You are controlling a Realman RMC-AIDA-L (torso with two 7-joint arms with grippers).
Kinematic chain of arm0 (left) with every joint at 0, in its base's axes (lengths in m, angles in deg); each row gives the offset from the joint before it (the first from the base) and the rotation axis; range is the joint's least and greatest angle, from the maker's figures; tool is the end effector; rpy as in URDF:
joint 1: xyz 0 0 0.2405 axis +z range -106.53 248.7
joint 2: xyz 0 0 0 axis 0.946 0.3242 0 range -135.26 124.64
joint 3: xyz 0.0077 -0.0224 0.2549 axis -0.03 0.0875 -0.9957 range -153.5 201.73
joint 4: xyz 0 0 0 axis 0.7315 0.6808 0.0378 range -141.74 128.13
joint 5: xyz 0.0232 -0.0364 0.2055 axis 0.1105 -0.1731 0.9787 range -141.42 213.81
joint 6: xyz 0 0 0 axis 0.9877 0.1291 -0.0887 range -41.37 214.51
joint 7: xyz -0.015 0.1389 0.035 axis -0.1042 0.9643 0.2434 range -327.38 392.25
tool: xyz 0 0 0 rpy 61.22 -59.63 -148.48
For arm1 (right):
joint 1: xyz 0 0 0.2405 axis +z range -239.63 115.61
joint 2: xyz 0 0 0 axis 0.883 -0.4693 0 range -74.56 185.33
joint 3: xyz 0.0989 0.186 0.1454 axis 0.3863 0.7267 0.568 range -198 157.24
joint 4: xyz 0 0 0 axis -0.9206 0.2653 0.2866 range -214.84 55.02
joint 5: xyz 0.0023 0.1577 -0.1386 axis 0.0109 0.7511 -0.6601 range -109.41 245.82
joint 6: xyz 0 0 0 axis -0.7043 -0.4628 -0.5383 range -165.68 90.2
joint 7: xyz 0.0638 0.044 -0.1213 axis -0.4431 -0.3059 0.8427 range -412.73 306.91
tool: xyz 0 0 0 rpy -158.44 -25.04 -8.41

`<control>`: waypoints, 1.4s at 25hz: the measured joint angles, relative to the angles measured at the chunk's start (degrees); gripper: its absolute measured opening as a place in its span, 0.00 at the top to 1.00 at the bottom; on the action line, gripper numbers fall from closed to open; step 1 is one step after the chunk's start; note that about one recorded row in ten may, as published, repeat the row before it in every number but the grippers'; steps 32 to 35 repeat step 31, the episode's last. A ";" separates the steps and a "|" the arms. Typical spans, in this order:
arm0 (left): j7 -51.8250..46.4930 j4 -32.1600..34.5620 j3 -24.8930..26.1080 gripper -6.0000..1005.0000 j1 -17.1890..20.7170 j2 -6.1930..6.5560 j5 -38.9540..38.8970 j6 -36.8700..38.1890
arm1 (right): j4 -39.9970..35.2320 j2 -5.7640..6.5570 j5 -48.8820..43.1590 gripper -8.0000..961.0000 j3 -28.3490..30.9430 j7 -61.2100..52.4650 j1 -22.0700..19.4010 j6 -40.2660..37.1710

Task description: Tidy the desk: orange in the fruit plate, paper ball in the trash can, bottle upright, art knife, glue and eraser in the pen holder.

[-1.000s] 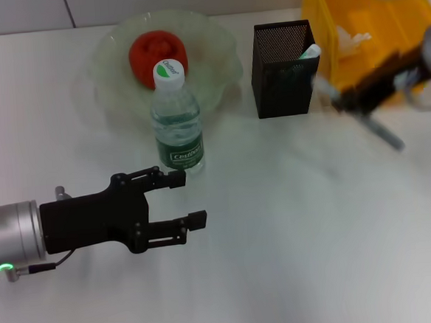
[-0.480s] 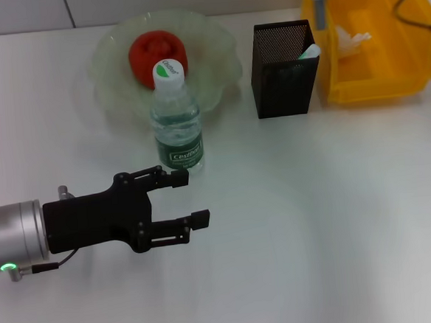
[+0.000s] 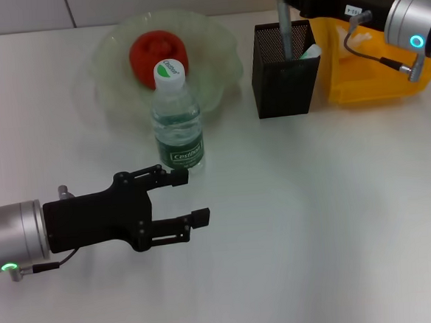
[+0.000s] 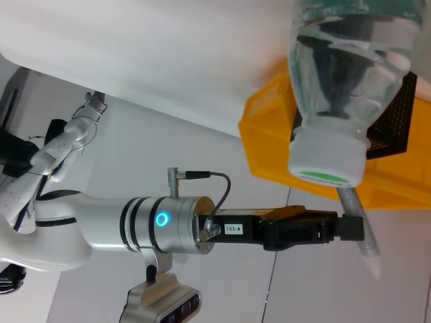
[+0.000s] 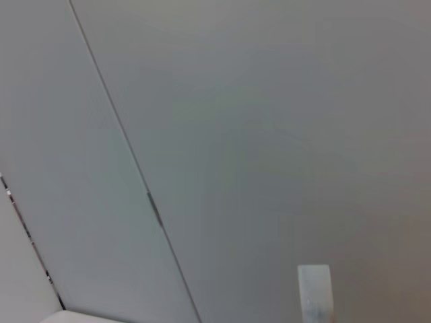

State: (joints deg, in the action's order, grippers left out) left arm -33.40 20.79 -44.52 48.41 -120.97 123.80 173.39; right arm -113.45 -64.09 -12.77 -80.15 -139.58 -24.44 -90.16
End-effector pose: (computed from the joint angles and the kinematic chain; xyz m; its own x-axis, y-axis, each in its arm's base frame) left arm -0.2750 0.2789 -0.0385 0.7772 0.2944 0.5562 0.3823 -0.9229 -0.0458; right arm 0.2093 0.4281 -0.0088 0.5909 -0.3414 -0.7309 -0.7287 -0.6147 -0.3019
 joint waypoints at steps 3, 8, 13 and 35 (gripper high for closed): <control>-0.04 0.00 0.00 0.21 0.00 0.00 0.02 -0.27 | 0.12 0.01 0.30 0.76 -0.85 0.12 0.12 -0.31; -0.19 0.00 0.00 0.21 0.05 0.02 0.04 -0.44 | -1.28 0.40 0.38 0.66 -0.80 -0.22 -2.02 -5.33; -0.34 0.17 0.13 0.21 0.26 0.44 -0.27 0.44 | -9.14 2.09 -0.03 0.54 -0.52 -2.60 -8.90 -19.92; -1.03 1.23 3.96 0.21 0.55 2.16 -0.01 9.68 | 0.77 2.12 -18.57 0.23 14.48 21.95 -23.54 -60.87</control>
